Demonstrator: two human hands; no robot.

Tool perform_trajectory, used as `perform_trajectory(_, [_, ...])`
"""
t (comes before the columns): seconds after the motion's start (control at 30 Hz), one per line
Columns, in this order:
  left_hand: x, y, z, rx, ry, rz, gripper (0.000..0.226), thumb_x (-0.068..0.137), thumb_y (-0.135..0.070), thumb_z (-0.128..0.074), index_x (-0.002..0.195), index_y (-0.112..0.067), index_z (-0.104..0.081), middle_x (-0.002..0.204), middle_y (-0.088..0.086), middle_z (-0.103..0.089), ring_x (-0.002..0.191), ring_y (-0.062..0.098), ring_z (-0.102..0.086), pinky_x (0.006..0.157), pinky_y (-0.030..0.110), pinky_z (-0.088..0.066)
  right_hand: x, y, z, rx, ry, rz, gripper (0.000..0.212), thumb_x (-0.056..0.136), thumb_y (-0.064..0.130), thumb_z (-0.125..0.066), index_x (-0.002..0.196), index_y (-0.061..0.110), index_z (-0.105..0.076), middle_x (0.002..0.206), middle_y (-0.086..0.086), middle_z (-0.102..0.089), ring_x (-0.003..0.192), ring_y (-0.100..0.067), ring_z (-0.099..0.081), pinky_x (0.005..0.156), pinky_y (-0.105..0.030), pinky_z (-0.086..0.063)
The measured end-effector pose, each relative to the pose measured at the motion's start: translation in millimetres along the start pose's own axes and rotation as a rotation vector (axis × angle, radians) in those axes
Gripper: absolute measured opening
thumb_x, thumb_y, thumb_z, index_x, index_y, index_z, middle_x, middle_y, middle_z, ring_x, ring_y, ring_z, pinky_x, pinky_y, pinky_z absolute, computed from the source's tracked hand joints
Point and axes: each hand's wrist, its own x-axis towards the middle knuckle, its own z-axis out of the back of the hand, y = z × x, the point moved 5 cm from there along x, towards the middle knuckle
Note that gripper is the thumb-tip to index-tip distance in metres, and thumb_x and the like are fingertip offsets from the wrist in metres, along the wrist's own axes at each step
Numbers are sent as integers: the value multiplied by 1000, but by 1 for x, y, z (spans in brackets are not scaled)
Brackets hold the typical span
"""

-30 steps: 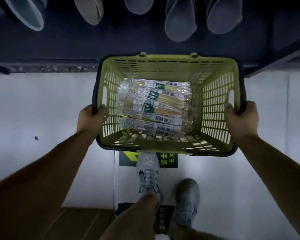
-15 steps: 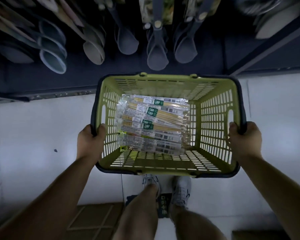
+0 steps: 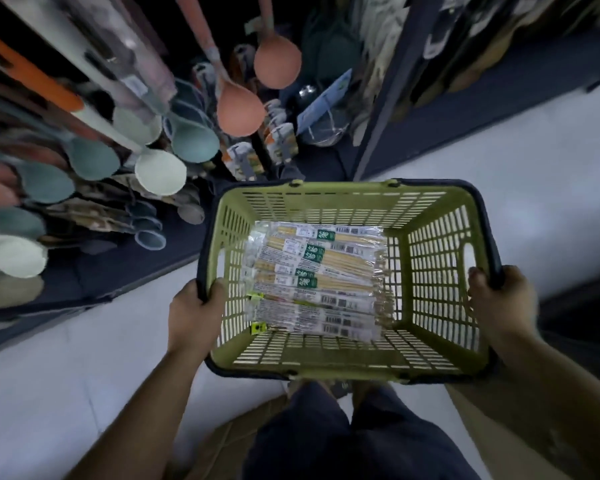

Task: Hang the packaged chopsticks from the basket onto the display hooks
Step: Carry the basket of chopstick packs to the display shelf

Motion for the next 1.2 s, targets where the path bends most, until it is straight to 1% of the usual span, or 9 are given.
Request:
perform_trajectory(0.07, [2, -28, 0, 24, 43, -77, 30, 97, -42, -60, 78, -18, -57, 67, -2, -62, 58, 9, -56, 50, 27, -40, -12, -6, 23, 52, -41, -43, 21, 95, 38, -57, 88, 18, -58, 73, 0, -68, 52, -13, -68, 34, -23, -44])
perform_trajectory(0.17, [9, -76, -10, 76, 102, -201, 22, 98, -40, -60, 89, -20, -60, 73, -8, -59, 64, 9, -54, 62, 36, -38, -29, -22, 51, 175, -103, -141, 15, 95, 41, -59, 92, 26, -59, 75, 1, -71, 59, -4, -70, 42, -27, -53])
perform_trajectory(0.3, [27, -149, -41, 147, 209, -373, 22, 99, -38, -62, 89, -18, -64, 74, 1, -63, 70, 27, -58, 67, 39, -43, -48, -50, 79, 280, -234, -261, 14, 93, 47, -60, 89, 34, -57, 78, 3, -70, 63, -9, -71, 46, -25, -53])
perform_trajectory(0.57, [24, -313, -144, 248, 423, -659, 29, 98, -43, -62, 83, -18, -65, 77, 3, -70, 71, 25, -65, 66, 39, -51, -47, -104, 124, 446, -458, -466, 12, 96, 37, -62, 98, 25, -62, 88, -2, -70, 78, -22, -70, 65, -41, -59])
perform_trajectory(0.73, [9, -399, -223, 309, 463, -763, 30, 98, -45, -61, 74, -25, -60, 70, 1, -67, 64, 23, -63, 59, 35, -49, -4, -122, 163, 489, -574, -511, 7, 97, 35, -61, 95, 28, -59, 86, 2, -67, 76, -15, -66, 55, -28, -48])
perform_trajectory(0.9, [-12, -491, -289, 307, 457, -829, 32, 96, -37, -67, 67, -29, -57, 65, -11, -60, 60, 9, -57, 54, 25, -38, 58, -133, 209, 513, -610, -592, 14, 97, 40, -60, 95, 26, -59, 88, -1, -69, 77, -18, -68, 63, -37, -56])
perform_trajectory(0.97, [-20, -528, -312, 293, 469, -839, 33, 96, -35, -67, 66, -29, -56, 64, -12, -60, 60, 1, -54, 53, 21, -37, 85, -134, 230, 507, -624, -610, 17, 96, 42, -59, 95, 26, -60, 85, 1, -68, 73, -16, -67, 55, -30, -53])
perform_trajectory(1.1, [-30, -601, -353, 313, 512, -887, 33, 97, -36, -67, 66, -30, -56, 61, -9, -59, 53, 4, -57, 48, 21, -34, 143, -128, 272, 471, -660, -628, 18, 97, 36, -61, 87, 21, -58, 78, 2, -64, 69, -13, -61, 52, -23, -39])
perform_trajectory(1.2, [-34, -661, -391, 323, 546, -917, 31, 98, -37, -65, 69, -29, -58, 61, -7, -61, 53, 5, -60, 47, 23, -36, 191, -127, 297, 462, -670, -659, 15, 97, 34, -61, 90, 20, -59, 79, 1, -63, 71, -15, -61, 55, -25, -41])
